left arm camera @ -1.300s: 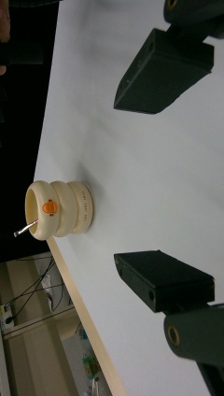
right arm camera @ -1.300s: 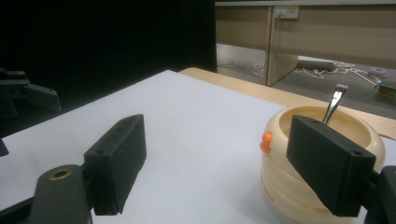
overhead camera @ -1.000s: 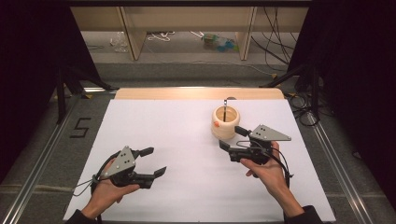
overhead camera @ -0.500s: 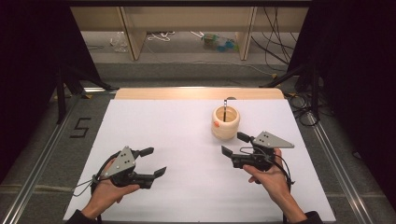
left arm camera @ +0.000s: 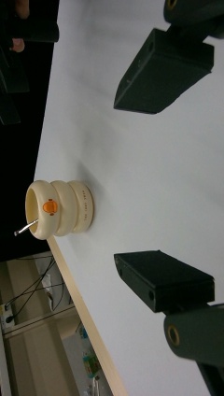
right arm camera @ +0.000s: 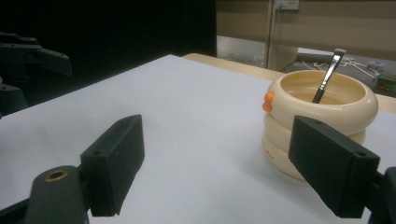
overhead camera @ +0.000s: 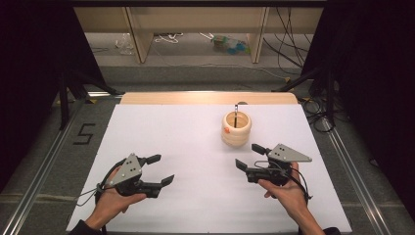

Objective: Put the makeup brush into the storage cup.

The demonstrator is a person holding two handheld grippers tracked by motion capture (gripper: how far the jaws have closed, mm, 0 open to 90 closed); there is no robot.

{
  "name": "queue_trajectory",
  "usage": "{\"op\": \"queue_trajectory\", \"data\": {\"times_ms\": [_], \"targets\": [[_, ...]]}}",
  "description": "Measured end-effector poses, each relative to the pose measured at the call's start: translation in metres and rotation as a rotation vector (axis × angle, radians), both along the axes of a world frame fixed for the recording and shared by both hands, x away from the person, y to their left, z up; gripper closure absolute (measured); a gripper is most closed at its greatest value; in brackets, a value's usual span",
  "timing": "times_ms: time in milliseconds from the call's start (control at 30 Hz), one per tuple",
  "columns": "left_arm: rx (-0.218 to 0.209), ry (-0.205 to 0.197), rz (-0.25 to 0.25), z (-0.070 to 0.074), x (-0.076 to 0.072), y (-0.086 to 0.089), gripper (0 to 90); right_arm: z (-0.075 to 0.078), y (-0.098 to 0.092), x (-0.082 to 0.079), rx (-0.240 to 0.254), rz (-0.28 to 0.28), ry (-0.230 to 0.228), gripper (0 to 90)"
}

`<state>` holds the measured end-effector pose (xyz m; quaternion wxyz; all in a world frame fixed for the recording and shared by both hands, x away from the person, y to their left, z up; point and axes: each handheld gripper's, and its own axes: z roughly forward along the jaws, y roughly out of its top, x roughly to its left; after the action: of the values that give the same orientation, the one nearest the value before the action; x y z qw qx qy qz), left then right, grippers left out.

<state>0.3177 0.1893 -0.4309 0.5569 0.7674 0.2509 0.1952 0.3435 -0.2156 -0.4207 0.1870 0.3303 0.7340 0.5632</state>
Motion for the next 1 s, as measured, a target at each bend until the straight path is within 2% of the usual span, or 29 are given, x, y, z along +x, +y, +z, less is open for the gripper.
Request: {"op": "queue_trajectory", "data": {"times_ms": [133,200,333,367,400,567,633,700,767,800,867,900,933,967,1000], "targets": [[0.0,-0.001,-0.001,0.0,0.0,0.0,21.6,-0.003,-0.004,-0.004,-0.015,0.002,0.012,19.4],[-0.008,0.005,0.0,0.0,-0.001,0.0,21.6,-0.005,-0.006,-0.006,-0.008,0.003,0.003,19.4],[-0.011,0.011,0.005,0.0,0.0,0.001,21.6,-0.005,-0.009,-0.011,-0.016,0.006,0.017,19.1],[-0.014,0.013,0.005,0.0,0.0,0.001,21.6,-0.006,-0.009,-0.011,-0.007,0.014,0.007,18.9],[-0.01,0.01,0.004,0.0,0.0,0.001,21.6,-0.006,-0.01,-0.013,-0.007,0.012,0.019,18.7],[-0.019,0.013,0.0,0.0,-0.001,0.001,21.3,-0.008,-0.011,-0.02,-0.037,0.014,0.016,17.8],[-0.02,0.015,-0.001,0.0,-0.001,0.001,21.2,-0.011,-0.01,-0.021,-0.03,0.019,0.009,17.6],[-0.022,0.02,-0.001,-0.001,-0.002,0.002,21.2,-0.011,-0.011,-0.023,-0.048,0.014,0.02,17.7],[-0.022,0.017,0.003,-0.001,-0.004,0.004,21.2,-0.013,-0.011,-0.024,-0.034,0.019,0.013,17.6],[-0.025,0.014,0.004,-0.001,-0.005,0.004,21.1,-0.011,-0.012,-0.025,-0.043,0.023,0.03,17.5],[-0.029,0.015,0.006,0.0,-0.006,0.005,21.1,-0.012,-0.011,-0.027,-0.03,0.015,0.015,17.5],[-0.028,0.01,0.009,0.0,-0.006,0.006,21.1,-0.012,-0.011,-0.028,-0.039,0.01,0.009,17.5],[-0.031,0.018,0.011,0.0,-0.007,0.006,21.1,-0.013,-0.01,-0.028,-0.02,0.021,0.01,17.5],[-0.024,0.012,0.009,0.0,-0.007,0.007,21.1,-0.012,-0.011,-0.03,-0.036,0.019,0.019,17.4],[-0.023,0.012,0.007,0.0,-0.007,0.007,21.1,-0.012,-0.011,-0.031,-0.03,0.026,0.017,17.3]]}}
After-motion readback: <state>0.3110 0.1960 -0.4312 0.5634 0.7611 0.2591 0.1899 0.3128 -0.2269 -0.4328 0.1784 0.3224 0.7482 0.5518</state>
